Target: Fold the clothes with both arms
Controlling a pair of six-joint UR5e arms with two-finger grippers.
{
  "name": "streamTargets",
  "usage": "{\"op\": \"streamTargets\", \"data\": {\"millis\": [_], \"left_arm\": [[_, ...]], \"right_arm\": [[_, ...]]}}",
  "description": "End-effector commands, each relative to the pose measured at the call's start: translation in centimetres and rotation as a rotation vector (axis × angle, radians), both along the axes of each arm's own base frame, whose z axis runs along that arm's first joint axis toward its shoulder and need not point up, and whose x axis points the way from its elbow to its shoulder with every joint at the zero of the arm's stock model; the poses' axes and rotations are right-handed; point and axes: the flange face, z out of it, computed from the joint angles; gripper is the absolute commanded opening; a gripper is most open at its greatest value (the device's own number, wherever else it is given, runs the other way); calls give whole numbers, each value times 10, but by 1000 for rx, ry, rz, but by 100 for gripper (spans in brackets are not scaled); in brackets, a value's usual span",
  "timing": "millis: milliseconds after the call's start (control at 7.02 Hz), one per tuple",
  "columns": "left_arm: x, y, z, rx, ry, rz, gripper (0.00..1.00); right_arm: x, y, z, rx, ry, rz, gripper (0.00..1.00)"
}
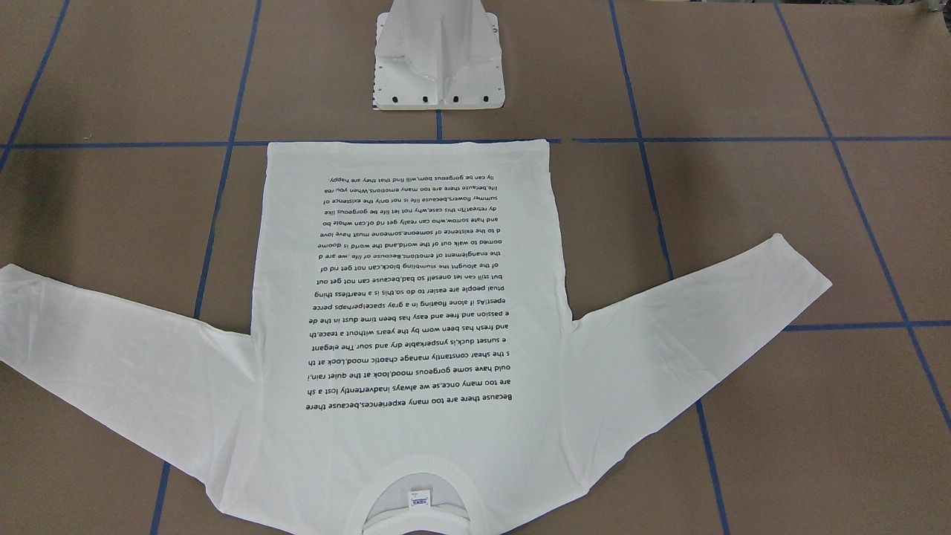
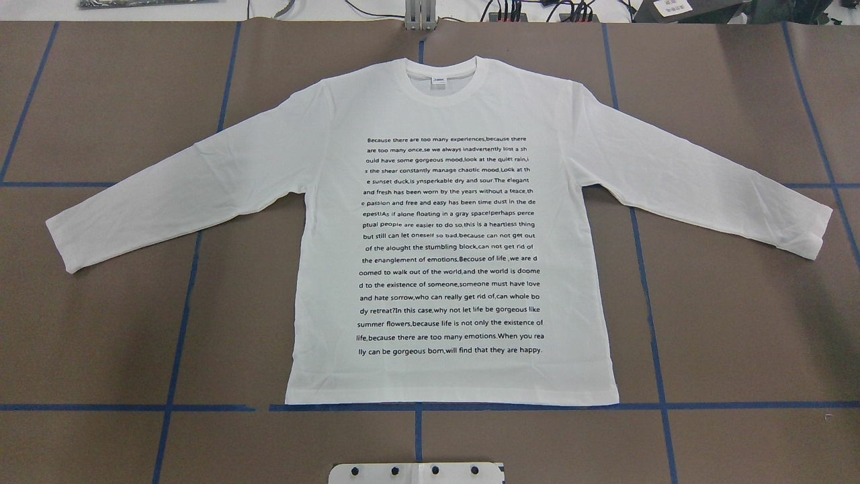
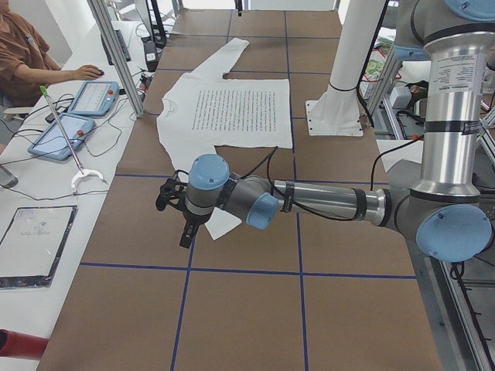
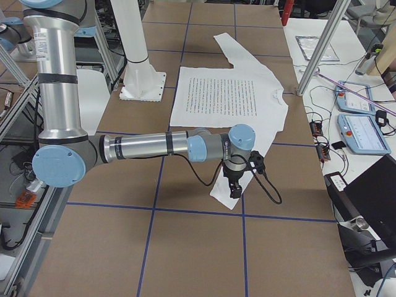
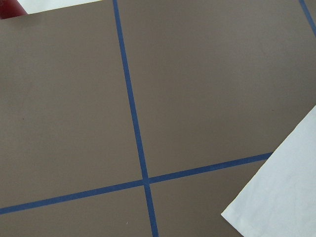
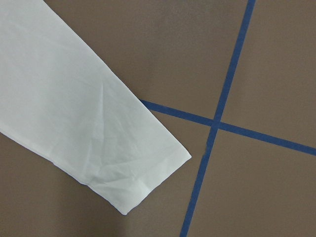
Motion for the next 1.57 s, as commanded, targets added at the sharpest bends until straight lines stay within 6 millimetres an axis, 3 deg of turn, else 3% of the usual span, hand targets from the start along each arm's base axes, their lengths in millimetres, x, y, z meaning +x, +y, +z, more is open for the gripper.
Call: {"op": "streamTargets", "data": {"millis": [0, 570, 712, 998, 1425], "left_arm": [[1, -1, -3, 21, -6, 0, 100], [1, 5, 2, 14, 3, 3, 100], [2, 3, -3, 23, 5, 3, 100], [3, 3, 0, 19, 3, 7, 100], [3, 2, 1, 18, 1, 7, 100]], "right_arm": [[0, -2, 1, -3, 2, 1, 100], [-1, -2, -13, 37, -11, 2, 100], [-4, 3, -7, 39, -62, 14, 100], [-19, 4, 19, -78, -76, 95, 100], [-70, 6, 64, -166, -117, 223, 99]]}}
